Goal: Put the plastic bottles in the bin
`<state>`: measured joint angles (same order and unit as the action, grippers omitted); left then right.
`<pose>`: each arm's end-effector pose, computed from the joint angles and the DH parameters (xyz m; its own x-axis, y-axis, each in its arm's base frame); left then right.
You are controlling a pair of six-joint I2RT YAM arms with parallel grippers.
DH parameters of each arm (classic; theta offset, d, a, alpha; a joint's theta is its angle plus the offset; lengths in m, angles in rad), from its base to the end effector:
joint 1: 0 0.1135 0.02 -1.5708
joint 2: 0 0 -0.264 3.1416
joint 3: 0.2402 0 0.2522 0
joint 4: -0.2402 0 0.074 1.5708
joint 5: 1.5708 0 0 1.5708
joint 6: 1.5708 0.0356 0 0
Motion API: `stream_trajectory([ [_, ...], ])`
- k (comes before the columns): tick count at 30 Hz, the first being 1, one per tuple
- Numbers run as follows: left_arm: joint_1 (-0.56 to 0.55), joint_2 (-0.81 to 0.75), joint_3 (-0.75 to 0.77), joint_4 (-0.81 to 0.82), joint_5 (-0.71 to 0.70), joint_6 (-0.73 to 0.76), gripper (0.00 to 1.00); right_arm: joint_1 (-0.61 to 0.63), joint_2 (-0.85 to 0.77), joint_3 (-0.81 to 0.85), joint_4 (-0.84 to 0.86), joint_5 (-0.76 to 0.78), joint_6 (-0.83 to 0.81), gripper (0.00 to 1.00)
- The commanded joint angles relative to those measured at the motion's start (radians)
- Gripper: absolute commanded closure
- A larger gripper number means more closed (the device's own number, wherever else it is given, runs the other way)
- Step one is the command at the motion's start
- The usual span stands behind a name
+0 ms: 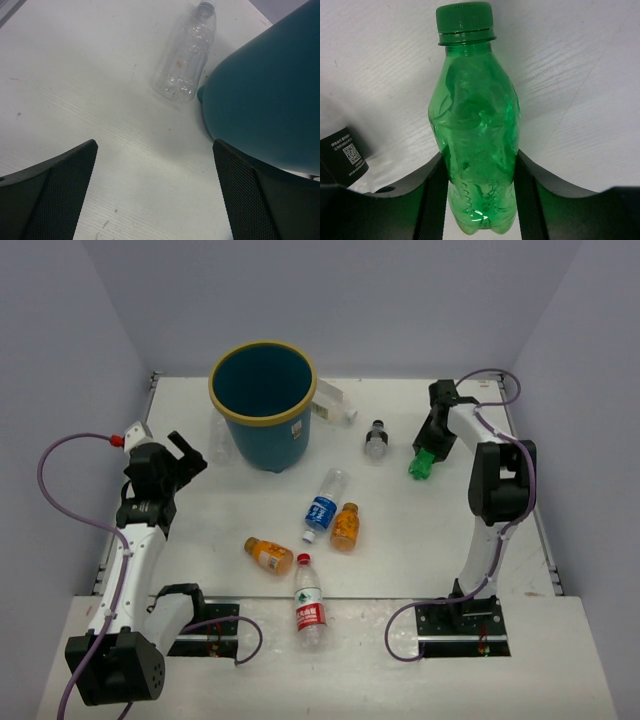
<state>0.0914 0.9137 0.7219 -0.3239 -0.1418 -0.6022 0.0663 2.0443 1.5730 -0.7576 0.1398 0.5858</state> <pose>0.2044 0.0238 0.2809 -0.2842 -0.5892 -0.7564 -0.4535 0.7777 -0.4354 0.4219 0.0230 0.1878 -0.7938 0.4960 -0.3520 0.5039 0.8604 0.0760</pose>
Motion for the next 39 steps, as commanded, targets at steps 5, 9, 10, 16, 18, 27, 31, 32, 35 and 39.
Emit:
stream_trajectory([
  [5,0.002,-0.02,0.034,0.004,-0.019,-0.002,0.0,0.013,-0.243,-0.094,0.168,-0.068,-0.08,1.0],
  [9,0.002,-0.014,0.034,0.008,-0.012,-0.007,0.0,0.072,-0.451,-0.095,0.286,-0.171,-0.16,1.0],
  [10,0.001,-0.013,0.033,0.008,-0.01,-0.007,0.0,0.093,-0.482,-0.09,0.311,-0.196,-0.182,1.0],
  [16,0.002,-0.007,0.036,0.009,0.0,-0.01,0.0,0.246,-0.536,0.081,0.343,-0.365,-0.293,1.0],
  [18,0.002,-0.007,0.033,0.012,-0.003,-0.011,0.0,0.316,-0.523,0.133,0.401,-0.421,-0.319,1.0],
  [27,0.001,0.005,0.034,0.007,-0.004,-0.019,0.0,0.534,-0.195,0.603,0.402,-0.464,-0.345,1.0],
  [31,0.002,-0.002,0.033,-0.001,-0.015,-0.025,0.0,0.583,-0.024,0.781,0.357,-0.411,-0.337,1.0],
  [32,0.002,-0.002,0.033,-0.002,-0.015,-0.025,0.0,0.587,0.005,0.794,0.37,-0.385,-0.336,1.0],
  [35,0.002,-0.005,0.035,-0.004,-0.015,-0.023,0.0,0.593,0.057,0.797,0.392,-0.352,-0.338,0.97],
  [39,0.002,-0.002,0.026,0.012,-0.019,-0.024,0.0,0.593,0.096,0.809,0.338,-0.304,-0.355,0.62],
])
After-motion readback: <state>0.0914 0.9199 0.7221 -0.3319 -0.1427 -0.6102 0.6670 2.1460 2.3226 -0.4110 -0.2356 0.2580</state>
